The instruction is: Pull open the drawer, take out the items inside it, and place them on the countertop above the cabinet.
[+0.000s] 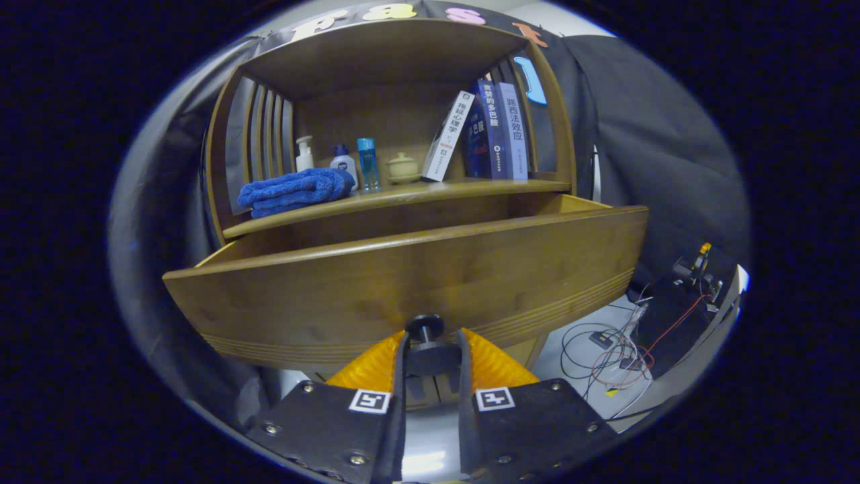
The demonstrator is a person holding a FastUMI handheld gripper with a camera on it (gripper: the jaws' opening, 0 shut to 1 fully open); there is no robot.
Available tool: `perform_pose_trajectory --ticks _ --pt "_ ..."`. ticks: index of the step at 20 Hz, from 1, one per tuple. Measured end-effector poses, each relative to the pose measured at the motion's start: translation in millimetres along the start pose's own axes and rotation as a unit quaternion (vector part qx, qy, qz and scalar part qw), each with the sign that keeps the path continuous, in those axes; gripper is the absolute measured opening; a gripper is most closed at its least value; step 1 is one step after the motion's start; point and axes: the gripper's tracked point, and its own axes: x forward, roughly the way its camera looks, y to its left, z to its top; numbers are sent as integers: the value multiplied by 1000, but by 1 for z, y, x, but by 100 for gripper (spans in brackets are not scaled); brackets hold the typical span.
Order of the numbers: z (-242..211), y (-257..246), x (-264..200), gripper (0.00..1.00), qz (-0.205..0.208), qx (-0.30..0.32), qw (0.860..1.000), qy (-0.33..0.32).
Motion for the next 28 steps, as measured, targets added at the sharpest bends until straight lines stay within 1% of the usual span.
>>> perform_pose_trajectory --ticks 13,17,25,28 --pt "-19 -10 -43 32 -23 26 999 8" --pt "-23 -12 -49 32 -37 39 999 9" --pt "-22 -12 -49 33 -32 50 998 1" --pt "-24 -11 -51 42 -23 65 998 0"
